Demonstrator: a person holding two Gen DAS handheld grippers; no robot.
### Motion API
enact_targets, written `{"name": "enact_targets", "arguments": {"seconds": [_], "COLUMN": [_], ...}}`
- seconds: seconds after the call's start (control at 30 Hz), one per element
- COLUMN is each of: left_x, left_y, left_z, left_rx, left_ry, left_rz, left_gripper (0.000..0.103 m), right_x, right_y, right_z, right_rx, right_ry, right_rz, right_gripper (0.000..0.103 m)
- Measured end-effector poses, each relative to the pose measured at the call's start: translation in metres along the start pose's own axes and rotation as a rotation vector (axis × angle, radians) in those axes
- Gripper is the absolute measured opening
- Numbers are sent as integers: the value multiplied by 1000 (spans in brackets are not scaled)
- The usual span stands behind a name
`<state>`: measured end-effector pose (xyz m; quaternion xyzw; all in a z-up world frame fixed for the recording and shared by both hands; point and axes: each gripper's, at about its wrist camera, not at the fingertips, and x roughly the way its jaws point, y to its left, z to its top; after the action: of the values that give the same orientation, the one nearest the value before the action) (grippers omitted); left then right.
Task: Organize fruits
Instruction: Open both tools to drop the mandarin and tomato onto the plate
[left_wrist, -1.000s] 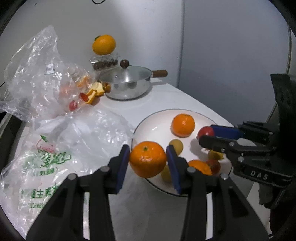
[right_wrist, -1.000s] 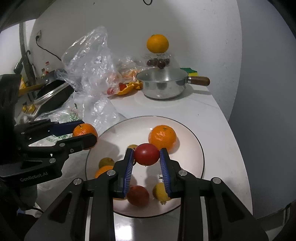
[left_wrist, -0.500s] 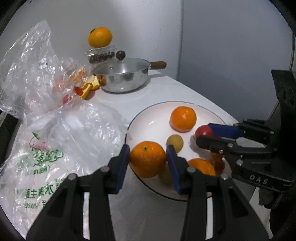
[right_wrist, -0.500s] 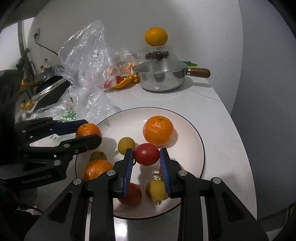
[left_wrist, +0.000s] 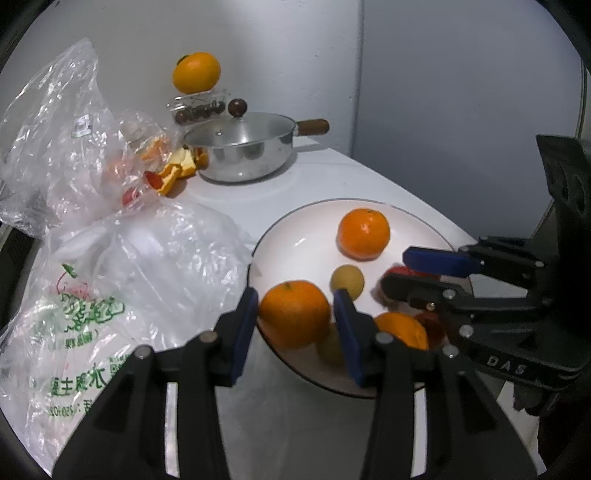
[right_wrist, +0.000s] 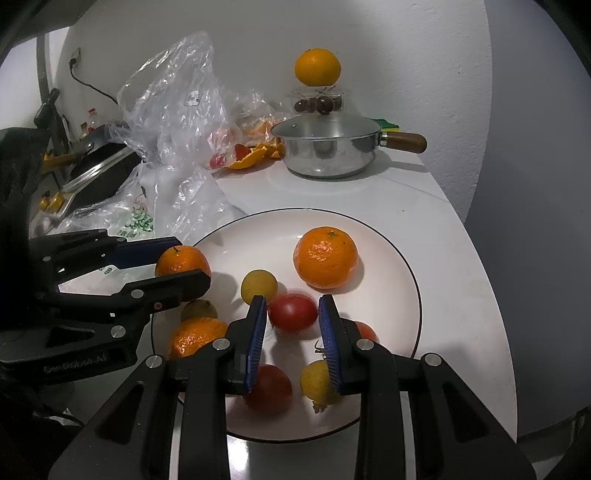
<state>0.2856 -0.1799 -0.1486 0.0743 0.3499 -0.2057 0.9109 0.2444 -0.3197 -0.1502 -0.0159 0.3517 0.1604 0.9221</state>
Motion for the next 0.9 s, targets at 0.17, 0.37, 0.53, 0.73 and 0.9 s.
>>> {"name": "enact_targets", "arguments": {"seconds": [0.17,0.37,0.53,0.73,0.9], "left_x": [-5,-15,-31,-53,-75], "left_y": [2,6,9,14,17], "left_z": [0,-1,-2,-5,-9], "left_rx": [-6,-17,-25,-40,-52], "left_ry": [-16,-37,-69,-113,-157], "left_rz": [3,10,16,17,26], "left_gripper": [51,51,52,52,52], "right_x": [1,-3,-11,-24,-36], "right_y": [4,12,18,30,41], "right_z": [2,4,6,8,10], "right_rx": [-10,-22,-34,-45,-50], "right_ry": [1,-5,-20,-48,-77], "right_rz": [-7,-17,-29,-40,-52], "right_gripper": [35,35,35,35,35]}}
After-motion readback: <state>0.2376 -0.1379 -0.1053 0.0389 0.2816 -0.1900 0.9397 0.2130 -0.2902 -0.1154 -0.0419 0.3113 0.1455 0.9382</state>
